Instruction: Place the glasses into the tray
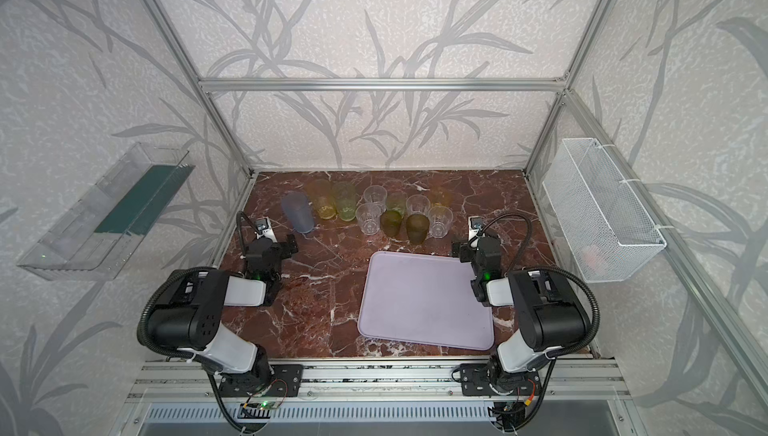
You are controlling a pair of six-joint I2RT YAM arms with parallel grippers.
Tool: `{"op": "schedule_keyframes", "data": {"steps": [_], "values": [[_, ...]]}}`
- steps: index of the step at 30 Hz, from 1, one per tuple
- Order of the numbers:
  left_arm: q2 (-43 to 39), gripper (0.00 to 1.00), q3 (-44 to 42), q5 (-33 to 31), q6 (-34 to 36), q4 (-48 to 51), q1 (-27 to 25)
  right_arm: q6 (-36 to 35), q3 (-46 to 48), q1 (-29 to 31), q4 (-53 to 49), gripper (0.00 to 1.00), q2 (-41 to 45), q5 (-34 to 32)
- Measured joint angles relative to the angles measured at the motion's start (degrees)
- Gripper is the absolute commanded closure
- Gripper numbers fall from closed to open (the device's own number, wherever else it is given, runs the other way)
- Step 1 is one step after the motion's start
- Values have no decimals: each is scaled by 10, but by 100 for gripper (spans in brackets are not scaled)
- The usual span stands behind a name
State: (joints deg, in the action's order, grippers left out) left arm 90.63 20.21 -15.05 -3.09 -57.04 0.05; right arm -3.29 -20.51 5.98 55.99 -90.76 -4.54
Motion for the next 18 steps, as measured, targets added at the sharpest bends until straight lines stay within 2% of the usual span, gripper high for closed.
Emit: {"op": "schedule_keyframes", "data": {"steps": [18], "values": [[0, 1, 0, 2, -1, 0, 1, 2, 0, 0, 0, 1, 0, -5]]}}
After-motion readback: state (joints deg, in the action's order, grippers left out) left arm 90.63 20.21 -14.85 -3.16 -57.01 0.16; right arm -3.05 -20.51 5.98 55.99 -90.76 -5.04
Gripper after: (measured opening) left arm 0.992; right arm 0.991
